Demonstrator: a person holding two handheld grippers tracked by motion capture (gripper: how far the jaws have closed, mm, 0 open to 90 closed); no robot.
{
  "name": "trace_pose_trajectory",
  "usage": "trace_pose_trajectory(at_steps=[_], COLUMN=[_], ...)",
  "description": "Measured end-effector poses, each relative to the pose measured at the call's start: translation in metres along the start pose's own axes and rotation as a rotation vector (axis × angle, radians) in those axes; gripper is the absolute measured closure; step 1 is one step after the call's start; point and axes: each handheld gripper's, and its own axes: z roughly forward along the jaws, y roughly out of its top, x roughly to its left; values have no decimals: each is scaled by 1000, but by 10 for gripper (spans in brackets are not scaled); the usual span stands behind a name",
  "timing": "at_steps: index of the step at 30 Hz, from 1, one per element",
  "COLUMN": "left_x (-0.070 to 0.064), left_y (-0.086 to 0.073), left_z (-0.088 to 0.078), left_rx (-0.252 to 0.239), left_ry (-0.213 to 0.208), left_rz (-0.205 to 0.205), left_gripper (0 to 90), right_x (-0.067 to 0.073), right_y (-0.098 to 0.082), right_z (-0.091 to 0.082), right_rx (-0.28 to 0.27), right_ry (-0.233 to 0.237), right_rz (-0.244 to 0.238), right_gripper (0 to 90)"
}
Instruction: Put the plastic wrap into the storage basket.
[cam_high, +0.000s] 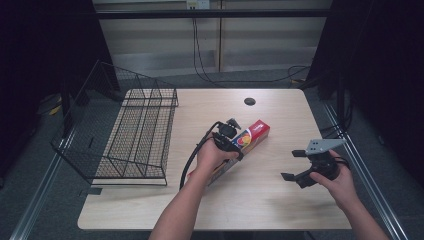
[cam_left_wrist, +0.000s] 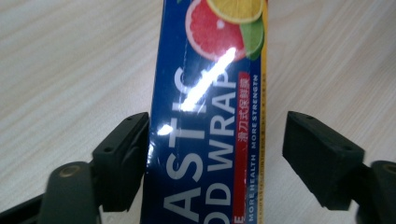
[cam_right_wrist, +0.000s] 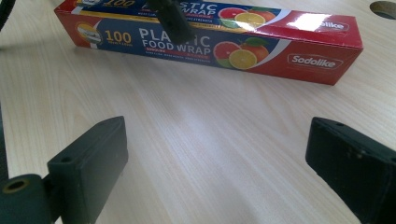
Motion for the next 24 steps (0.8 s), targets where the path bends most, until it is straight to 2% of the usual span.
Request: trace_pose_trajectory(at_steps=[1, 4, 7, 9, 11, 12, 14, 16, 19, 20, 21, 23, 24], left_x=[0, -1, 1, 0, 0, 0, 0, -1, -1, 0, 1, 2, 3], left_y=[0, 0, 0, 3, 4, 3, 4, 5, 6, 7, 7, 7, 7], left_z=[0, -1, -1, -2, -4, -4, -7, -11, -19, -23, -26, -33, -37], left_rx=[12, 38, 56, 90, 110, 112, 123, 148, 153, 157, 159, 160, 162], left_ry=[6, 54, 53, 55, 39, 20, 11, 20, 14, 11, 14, 18, 19], left_rz=[16, 53, 65, 74, 54, 26, 20, 34, 4, 9, -7, -13, -33], left_gripper=[259, 395, 410, 424, 434, 438, 442, 443, 444, 445, 446, 445, 446], right_x=[0, 0, 1, 1, 1, 1, 1, 1, 1, 2, 2, 2, 3], right_y=[0, 1, 1, 1, 1, 1, 1, 1, 1, 1, 2, 2, 2], right_z=[0, 0, 1, 1, 1, 1, 1, 2, 2, 3, 3, 3, 4], right_rx=[0, -2, 4, 2, 0, 1, -2, -2, -3, -2, 0, -3, -5], right_ry=[0, -4, -4, -1, 4, 2, 4, 6, 7, 4, 5, 10, 10], right_rz=[0, -3, -1, -3, -5, -6, -4, -4, -5, -6, -4, -7, -8], right_gripper=[59, 59, 59, 59, 59, 59, 59, 59, 57, 57, 56, 51, 48])
